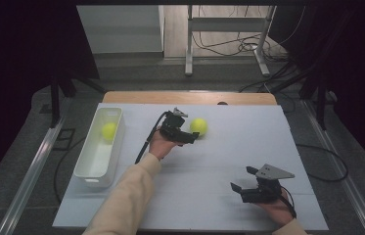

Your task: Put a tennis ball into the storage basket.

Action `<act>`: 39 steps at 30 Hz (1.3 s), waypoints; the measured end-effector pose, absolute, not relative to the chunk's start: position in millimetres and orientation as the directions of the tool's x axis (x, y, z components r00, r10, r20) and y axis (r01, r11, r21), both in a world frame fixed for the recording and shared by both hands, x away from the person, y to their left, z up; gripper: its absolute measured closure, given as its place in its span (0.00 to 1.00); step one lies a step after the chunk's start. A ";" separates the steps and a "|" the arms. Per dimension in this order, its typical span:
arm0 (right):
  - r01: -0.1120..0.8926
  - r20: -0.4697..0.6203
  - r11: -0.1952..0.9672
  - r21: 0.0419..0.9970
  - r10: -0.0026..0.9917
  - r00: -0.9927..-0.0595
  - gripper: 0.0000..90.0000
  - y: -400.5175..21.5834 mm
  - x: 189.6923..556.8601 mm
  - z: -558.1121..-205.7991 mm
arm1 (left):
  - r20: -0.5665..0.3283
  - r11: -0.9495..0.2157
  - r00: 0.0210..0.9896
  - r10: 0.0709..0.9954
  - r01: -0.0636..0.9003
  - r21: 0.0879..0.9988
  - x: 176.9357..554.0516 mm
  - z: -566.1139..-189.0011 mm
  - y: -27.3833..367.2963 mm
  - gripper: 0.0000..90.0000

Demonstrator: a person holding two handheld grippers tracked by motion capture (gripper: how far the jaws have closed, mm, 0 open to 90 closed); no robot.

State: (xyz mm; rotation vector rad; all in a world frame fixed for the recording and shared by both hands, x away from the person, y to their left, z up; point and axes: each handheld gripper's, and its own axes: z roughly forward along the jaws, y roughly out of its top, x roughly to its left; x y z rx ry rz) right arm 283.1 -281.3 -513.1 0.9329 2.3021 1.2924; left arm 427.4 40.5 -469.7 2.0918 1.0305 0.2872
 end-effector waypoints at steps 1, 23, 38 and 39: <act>0.379 0.023 0.376 0.846 0.684 -0.729 0.14 -281.2 284.1 -513.0 | -0.128 -0.373 0.646 0.753 0.578 0.726 428.3 -470.2 39.9 0.17; 0.381 0.020 0.373 0.846 0.692 -0.722 0.14 -283.4 281.1 -513.2 | -0.119 -0.395 0.652 0.749 0.583 0.709 446.4 -476.7 22.6 0.16; 0.382 0.021 0.377 0.844 0.688 -0.725 0.14 -283.4 281.6 -513.3 | -0.107 -0.407 0.634 0.766 0.607 0.682 460.4 -485.3 14.2 0.14; 0.382 0.021 0.377 0.843 0.688 -0.725 0.14 -283.4 281.7 -513.4 | -0.108 -0.404 0.632 0.767 0.608 0.683 460.9 -485.9 13.8 0.14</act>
